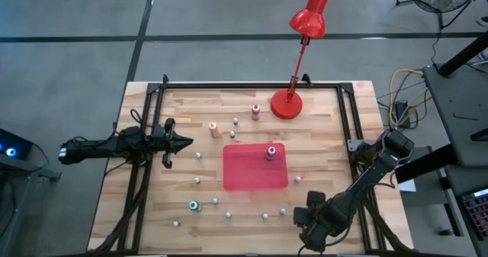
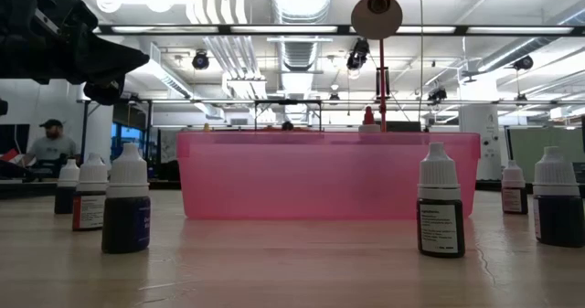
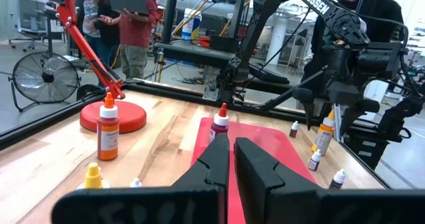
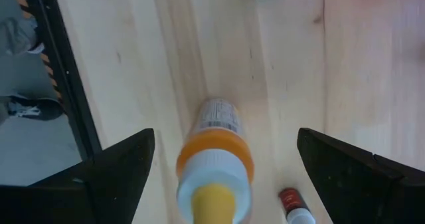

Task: Pick & Place food coloring
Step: Put the large yellow food coloring bottle into the red bin

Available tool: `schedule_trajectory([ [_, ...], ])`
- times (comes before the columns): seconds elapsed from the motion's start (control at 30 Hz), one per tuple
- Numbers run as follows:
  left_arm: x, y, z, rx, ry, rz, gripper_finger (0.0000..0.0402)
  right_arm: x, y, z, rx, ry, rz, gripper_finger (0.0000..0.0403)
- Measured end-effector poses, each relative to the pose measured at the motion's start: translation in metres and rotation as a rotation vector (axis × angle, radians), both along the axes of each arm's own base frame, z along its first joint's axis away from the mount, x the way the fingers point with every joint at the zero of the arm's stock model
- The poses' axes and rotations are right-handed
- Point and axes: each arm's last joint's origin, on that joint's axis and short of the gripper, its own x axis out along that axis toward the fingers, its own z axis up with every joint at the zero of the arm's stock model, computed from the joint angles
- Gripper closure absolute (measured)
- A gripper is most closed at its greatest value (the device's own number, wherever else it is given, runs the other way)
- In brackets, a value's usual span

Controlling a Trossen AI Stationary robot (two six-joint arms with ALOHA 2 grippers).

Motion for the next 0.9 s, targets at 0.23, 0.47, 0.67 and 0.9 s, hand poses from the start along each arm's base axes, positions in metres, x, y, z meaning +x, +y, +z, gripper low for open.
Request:
schedule_trajectory([
  [0.23,0.0,0.0,0.0,0.0,0.0,0.0,0.0402,-0.0014,-0.002,-0.0043,-0.015,0.005,0.003,0.0041],
  [0.47,0.0,0.0,0.0,0.0,0.0,0.0,0.0402,-0.0018,-0.0023,-0.0055,-0.017,0.005,0.003,0.0087],
  [0.67,0.0,0.0,0.0,0.0,0.0,0.0,0.0402,-0.0018,-0.0024,-0.006,-0.016,0.005,-0.001,0.0135],
  [0.9,0.0,0.0,0.0,0.0,0.0,0.0,0.0402,-0.0018,-0.0024,-0.0059,-0.013,0.007,-0.023,0.0195],
])
